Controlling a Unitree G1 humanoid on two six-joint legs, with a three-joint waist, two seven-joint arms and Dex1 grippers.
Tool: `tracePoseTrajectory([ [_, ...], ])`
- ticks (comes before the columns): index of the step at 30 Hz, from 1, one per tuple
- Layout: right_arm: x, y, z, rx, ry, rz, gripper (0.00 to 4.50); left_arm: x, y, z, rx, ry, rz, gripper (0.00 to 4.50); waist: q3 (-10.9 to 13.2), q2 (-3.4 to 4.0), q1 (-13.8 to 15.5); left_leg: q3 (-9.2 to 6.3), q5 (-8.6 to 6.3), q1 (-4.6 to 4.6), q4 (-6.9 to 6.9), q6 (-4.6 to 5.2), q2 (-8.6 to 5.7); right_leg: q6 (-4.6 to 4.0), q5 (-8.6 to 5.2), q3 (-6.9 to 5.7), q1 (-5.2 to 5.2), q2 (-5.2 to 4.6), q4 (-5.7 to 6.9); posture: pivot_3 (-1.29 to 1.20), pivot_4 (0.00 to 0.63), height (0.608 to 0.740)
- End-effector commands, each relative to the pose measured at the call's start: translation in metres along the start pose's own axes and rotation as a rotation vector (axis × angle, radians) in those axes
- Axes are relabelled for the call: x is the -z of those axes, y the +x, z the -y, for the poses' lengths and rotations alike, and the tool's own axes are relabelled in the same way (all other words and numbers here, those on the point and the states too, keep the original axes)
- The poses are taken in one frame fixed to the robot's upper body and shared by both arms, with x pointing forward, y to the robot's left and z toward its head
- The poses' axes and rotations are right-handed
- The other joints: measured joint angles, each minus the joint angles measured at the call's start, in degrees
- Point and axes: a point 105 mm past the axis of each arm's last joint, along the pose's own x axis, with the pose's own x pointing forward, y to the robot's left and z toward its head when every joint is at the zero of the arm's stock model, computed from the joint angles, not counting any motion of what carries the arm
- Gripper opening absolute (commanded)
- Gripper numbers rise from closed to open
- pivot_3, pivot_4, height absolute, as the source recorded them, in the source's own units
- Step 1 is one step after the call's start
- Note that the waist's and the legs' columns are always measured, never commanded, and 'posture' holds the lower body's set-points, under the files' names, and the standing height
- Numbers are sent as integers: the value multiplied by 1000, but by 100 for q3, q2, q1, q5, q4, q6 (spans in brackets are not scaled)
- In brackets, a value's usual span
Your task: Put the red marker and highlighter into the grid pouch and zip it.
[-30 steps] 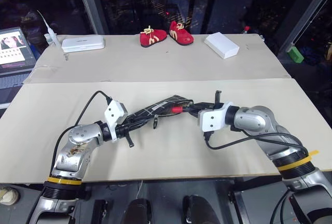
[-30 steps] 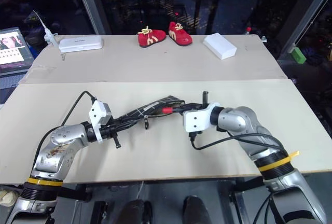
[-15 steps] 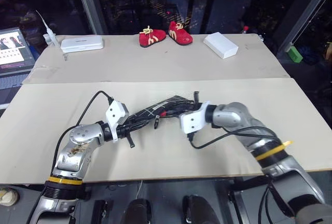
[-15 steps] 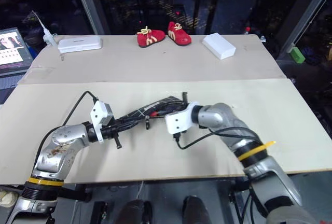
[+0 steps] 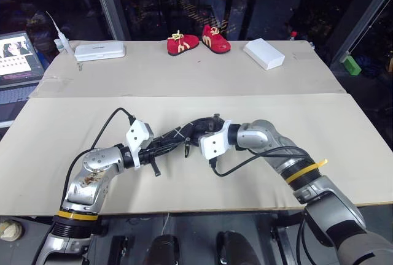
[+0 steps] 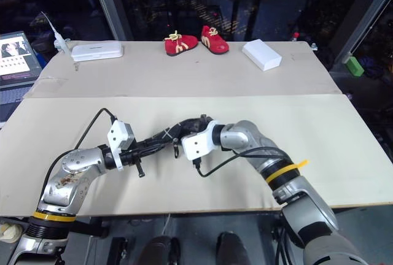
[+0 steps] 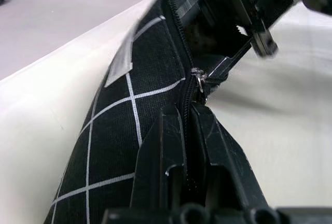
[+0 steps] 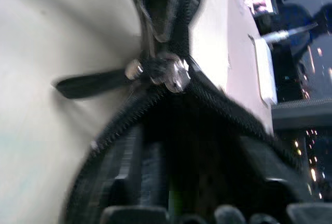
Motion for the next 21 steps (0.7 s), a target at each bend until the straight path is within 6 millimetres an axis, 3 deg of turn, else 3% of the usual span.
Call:
tracePoseTrajectory([
  [1,10,-21,27,105,19,-23,2722,-11,1,1,8,23,33,0,0,0,4,0,0,0,0,0,0,0,0,-1,0,0,0,0,150,740],
  [4,18,-45,30,123,138,-24,2722,-11,1,1,7,22,34,0,0,0,1,0,0,0,0,0,0,0,0,0,1,0,-1,0,150,740],
  [7,21,-86,17,74,616,9,2722,-11,1,0,4,20,33,0,0,0,69,-9,0,-7,0,1,5,0,0,-5,5,-2,-7,0,150,740],
  [9,0,-110,-11,-80,903,85,2722,-10,0,-1,-2,19,29,0,0,0,129,-14,-3,-8,0,5,7,0,0,-2,9,-4,-12,0,150,740],
  [11,-13,-116,-40,-194,1021,78,2722,-10,-1,-3,-11,16,29,0,0,0,141,-18,-7,-11,0,11,6,1,0,-4,9,-9,-17,0,150,740],
  [14,-20,-109,-62,-241,1086,46,2722,-11,-2,-5,-16,13,31,0,1,-2,55,-15,-8,3,0,12,11,-6,4,2,14,0,-17,0,150,740],
  [17,-1,-87,-76,-152,1091,-75,2722,-11,-2,-5,-17,14,31,0,0,-4,1,-17,-1,17,0,4,8,-4,-2,7,15,10,-10,0,150,740],
  [21,9,-52,-65,4,1176,-111,2722,-12,-2,-5,-17,16,32,0,0,-4,-11,-14,2,19,0,-1,8,3,-8,25,6,25,-2,0,150,740],
])
